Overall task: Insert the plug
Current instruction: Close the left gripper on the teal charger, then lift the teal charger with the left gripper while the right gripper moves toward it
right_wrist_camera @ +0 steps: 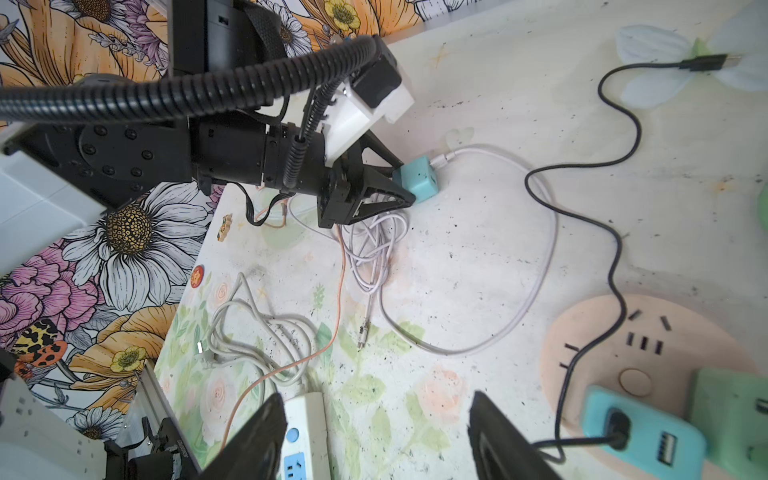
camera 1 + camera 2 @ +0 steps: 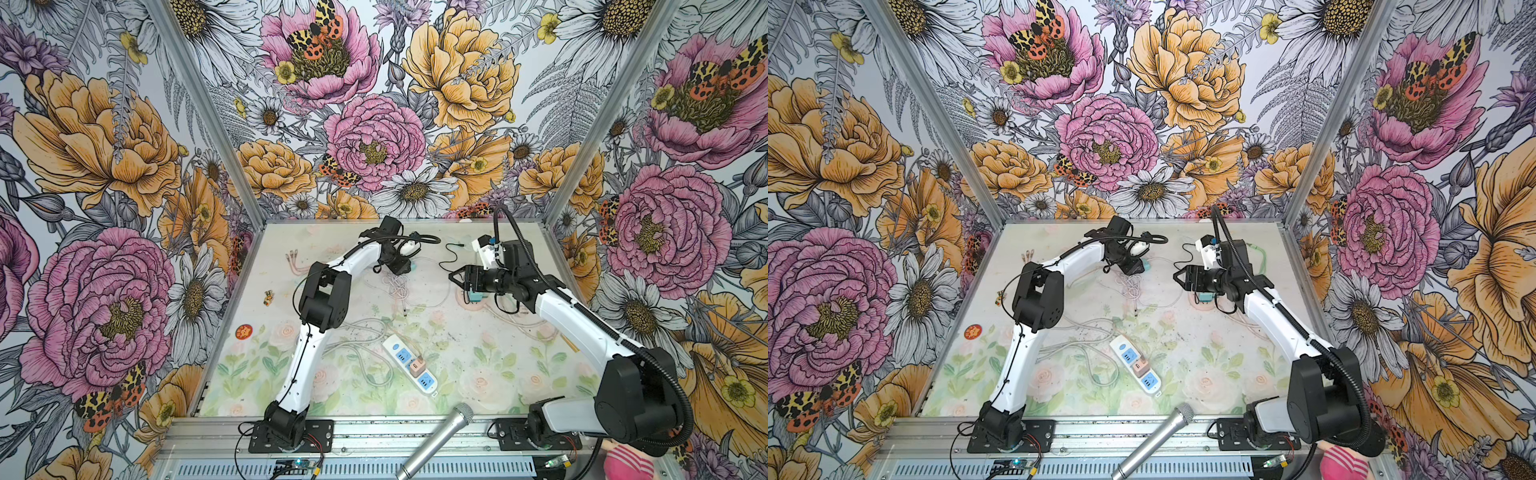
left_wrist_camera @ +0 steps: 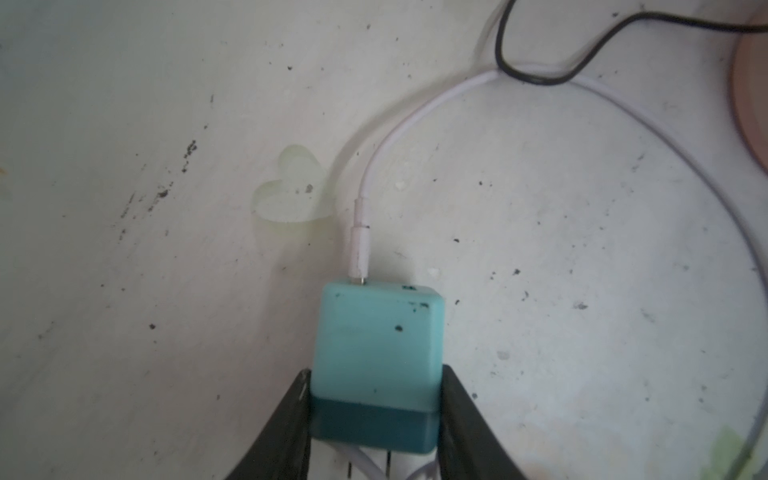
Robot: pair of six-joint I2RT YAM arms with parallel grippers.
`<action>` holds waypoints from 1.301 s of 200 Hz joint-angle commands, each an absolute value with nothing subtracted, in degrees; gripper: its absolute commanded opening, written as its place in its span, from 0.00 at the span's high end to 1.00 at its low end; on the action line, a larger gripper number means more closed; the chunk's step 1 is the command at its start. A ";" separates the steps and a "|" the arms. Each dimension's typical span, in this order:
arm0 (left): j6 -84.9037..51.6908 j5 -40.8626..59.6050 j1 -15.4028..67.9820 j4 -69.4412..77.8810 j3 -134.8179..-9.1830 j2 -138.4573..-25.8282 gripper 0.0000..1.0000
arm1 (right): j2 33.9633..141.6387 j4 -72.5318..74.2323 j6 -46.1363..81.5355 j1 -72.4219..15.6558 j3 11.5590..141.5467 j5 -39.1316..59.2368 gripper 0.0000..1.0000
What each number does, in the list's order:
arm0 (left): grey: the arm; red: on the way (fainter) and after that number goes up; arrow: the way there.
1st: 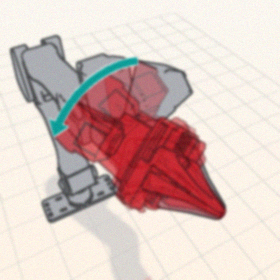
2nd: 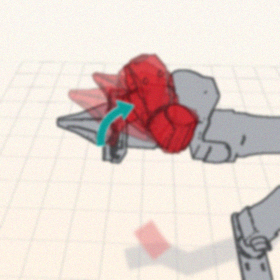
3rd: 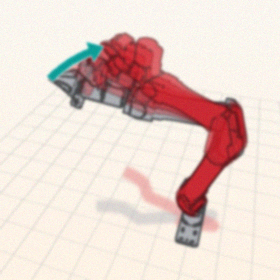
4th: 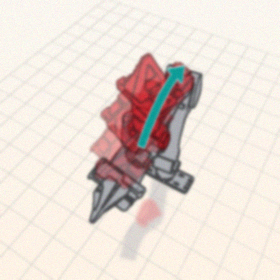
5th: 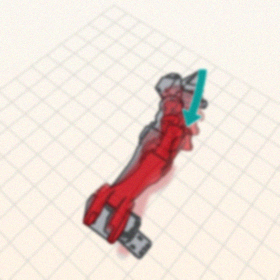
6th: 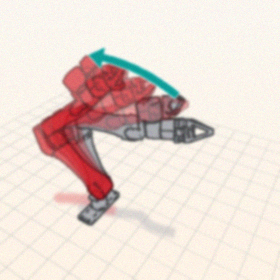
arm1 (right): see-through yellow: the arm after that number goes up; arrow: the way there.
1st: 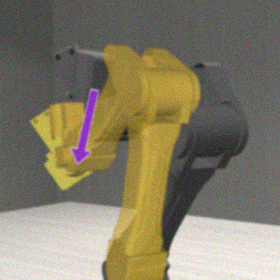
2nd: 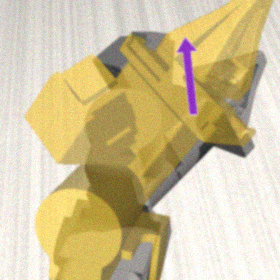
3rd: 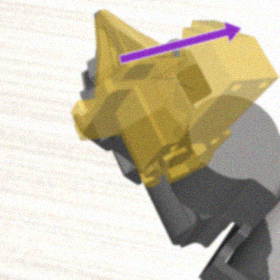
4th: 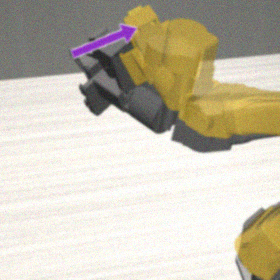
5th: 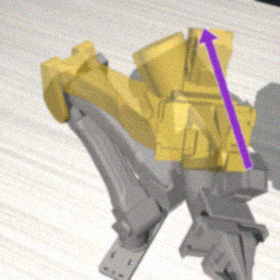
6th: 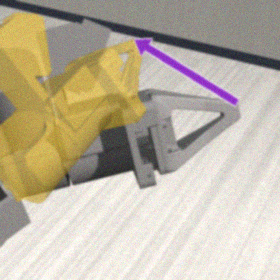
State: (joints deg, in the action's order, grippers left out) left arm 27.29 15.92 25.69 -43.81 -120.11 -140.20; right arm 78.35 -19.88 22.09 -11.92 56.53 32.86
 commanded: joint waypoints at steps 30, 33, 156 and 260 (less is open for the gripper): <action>22.99 16.73 27.04 -43.56 -116.91 -125.35 0.84 | 75.45 -17.68 23.30 -12.26 55.99 32.71 0.31; 22.76 16.76 27.11 -43.39 -116.33 -124.37 0.84 | 75.22 -17.75 23.35 -12.30 55.91 32.63 0.31; 6.51 5.14 28.04 -29.13 -97.00 -91.83 0.87 | 75.18 -17.84 21.80 -21.31 56.10 31.47 0.39; 2.11 0.21 29.57 -27.81 -91.53 -76.50 0.86 | 85.67 -14.48 23.02 -27.63 55.87 26.27 0.46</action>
